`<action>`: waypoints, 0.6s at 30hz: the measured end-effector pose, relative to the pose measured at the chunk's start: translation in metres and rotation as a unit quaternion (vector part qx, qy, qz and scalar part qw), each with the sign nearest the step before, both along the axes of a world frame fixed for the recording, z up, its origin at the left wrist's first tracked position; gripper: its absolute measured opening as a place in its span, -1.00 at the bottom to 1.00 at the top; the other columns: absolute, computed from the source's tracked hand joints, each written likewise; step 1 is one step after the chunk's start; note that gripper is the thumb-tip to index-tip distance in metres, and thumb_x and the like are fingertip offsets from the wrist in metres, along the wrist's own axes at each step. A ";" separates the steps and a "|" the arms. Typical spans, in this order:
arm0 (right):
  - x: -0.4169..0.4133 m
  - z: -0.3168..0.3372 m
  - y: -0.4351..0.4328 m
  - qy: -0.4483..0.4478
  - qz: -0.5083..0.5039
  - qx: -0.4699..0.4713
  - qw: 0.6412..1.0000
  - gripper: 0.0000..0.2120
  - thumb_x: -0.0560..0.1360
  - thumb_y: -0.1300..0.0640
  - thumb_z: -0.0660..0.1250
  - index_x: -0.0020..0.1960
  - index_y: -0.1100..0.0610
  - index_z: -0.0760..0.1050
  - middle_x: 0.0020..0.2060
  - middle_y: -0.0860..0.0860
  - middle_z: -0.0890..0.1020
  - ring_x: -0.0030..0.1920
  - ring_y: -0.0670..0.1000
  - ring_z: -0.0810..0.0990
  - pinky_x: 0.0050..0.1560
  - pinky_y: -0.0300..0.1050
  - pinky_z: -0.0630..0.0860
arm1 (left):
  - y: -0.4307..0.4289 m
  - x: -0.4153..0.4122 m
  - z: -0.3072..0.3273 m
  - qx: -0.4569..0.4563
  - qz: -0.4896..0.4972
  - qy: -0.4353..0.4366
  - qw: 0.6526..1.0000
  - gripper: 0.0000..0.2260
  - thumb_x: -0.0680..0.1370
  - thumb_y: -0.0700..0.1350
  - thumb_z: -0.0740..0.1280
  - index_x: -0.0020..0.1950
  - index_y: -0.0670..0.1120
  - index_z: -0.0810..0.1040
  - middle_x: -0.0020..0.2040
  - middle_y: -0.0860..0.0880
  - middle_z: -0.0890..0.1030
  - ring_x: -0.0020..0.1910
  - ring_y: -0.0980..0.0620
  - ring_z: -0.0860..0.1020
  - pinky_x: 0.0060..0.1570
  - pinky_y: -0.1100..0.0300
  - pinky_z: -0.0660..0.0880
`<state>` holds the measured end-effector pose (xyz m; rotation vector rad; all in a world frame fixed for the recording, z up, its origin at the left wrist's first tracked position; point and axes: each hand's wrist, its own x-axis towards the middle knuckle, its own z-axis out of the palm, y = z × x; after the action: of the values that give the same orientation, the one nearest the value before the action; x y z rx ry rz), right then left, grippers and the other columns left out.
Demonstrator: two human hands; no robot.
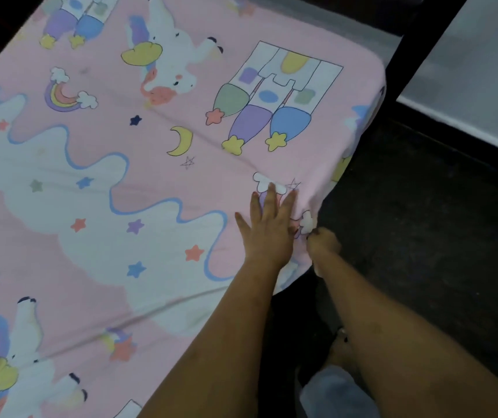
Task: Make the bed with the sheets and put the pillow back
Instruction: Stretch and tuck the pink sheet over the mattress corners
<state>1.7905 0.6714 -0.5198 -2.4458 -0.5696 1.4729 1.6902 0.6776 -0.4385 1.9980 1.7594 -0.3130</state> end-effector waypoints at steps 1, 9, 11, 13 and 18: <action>0.010 0.001 0.004 0.009 -0.040 0.028 0.999 -0.70 0.60 0.05 0.18 0.22 0.20 0.49 0.09 0.12 0.57 0.04 0.14 0.55 -0.03 -0.03 0.48 | 0.003 0.005 -0.001 -0.003 0.009 0.000 1.000 -0.42 0.63 0.06 0.11 0.54 0.17 -0.16 0.56 -0.01 -0.21 0.52 -0.16 -0.22 0.39 -0.33 -0.09; 0.058 0.033 0.099 0.298 -0.252 0.070 0.918 -0.58 0.59 -0.16 0.09 0.30 0.05 0.43 0.17 0.03 0.56 0.13 0.16 0.53 0.16 0.23 0.47 | 0.021 0.043 -0.015 0.009 0.076 0.008 0.997 -0.42 0.64 0.09 0.06 0.51 0.21 -0.26 0.54 -0.01 -0.32 0.49 -0.26 -0.28 0.38 -0.32 -0.16; 0.054 0.034 0.114 0.265 -0.313 0.136 0.902 -0.71 0.60 0.04 0.13 0.20 0.14 0.50 0.11 0.10 0.62 0.04 0.14 0.60 0.10 0.12 0.55 | 0.027 0.052 -0.014 0.011 0.090 0.018 0.996 -0.43 0.63 0.12 0.05 0.51 0.21 -0.25 0.54 -0.01 -0.32 0.49 -0.29 -0.25 0.39 -0.30 -0.14; 0.057 0.034 0.124 0.201 -0.348 0.195 0.895 -0.74 0.57 0.09 0.19 0.17 0.19 0.50 0.10 0.12 0.62 0.01 0.12 0.60 0.09 0.04 0.56 | 0.032 0.058 -0.012 0.024 0.092 0.023 0.995 -0.44 0.63 0.13 0.04 0.52 0.19 -0.21 0.55 -0.02 -0.28 0.50 -0.28 -0.21 0.41 -0.27 -0.10; 0.092 0.022 0.132 0.032 -0.273 0.217 0.937 -0.71 0.63 0.15 0.06 0.19 0.33 0.39 0.17 0.25 0.51 0.04 0.09 0.47 0.16 -0.03 0.42 | 0.058 0.081 -0.005 0.069 0.055 -0.001 0.996 -0.47 0.64 0.07 0.06 0.55 0.11 -0.11 0.57 0.00 -0.11 0.54 -0.12 -0.14 0.43 -0.21 -0.05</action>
<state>1.8828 0.8029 -0.4978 -1.9779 -0.1490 1.0557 1.7711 0.7360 -0.4434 1.9826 1.9286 -0.1561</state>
